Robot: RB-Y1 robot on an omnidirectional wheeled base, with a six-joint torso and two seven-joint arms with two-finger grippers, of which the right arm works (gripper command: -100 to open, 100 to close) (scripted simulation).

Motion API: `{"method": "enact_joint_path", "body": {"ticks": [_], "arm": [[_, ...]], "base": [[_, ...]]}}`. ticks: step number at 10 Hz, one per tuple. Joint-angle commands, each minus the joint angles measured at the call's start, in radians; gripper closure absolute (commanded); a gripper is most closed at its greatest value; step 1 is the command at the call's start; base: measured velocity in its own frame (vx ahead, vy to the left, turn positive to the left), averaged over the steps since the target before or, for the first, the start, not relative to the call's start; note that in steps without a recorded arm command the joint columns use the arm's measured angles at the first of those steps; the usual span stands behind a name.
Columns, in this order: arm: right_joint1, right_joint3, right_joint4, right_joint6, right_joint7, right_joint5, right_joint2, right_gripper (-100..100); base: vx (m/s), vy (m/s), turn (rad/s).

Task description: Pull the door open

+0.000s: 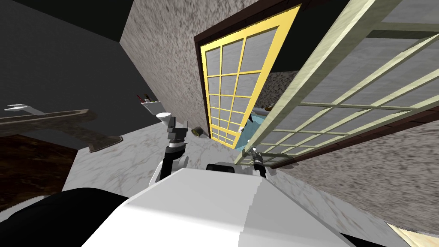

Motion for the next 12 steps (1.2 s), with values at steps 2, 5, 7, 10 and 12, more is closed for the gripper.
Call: {"method": "enact_joint_path", "body": {"ticks": [2, 5, 7, 10, 12], "arm": [[0.004, -0.004, 0.013, 0.007, -0.050, -0.006, -0.011, 100], [0.001, 0.005, 0.017, 0.002, -0.111, -0.009, -0.014, 100], [-0.002, 0.013, 0.021, -0.004, -0.171, -0.012, -0.017, 100], [-0.005, 0.024, 0.027, -0.011, -0.240, -0.015, -0.020, 100], [-0.007, 0.030, 0.030, -0.015, -0.277, -0.018, -0.022, 100]], "base": [[-0.015, -0.001, 0.010], [-0.020, -0.010, 0.016], [-0.010, -0.010, 0.011], [-0.020, -0.013, 0.014], [-0.013, -0.001, 0.011]]}}
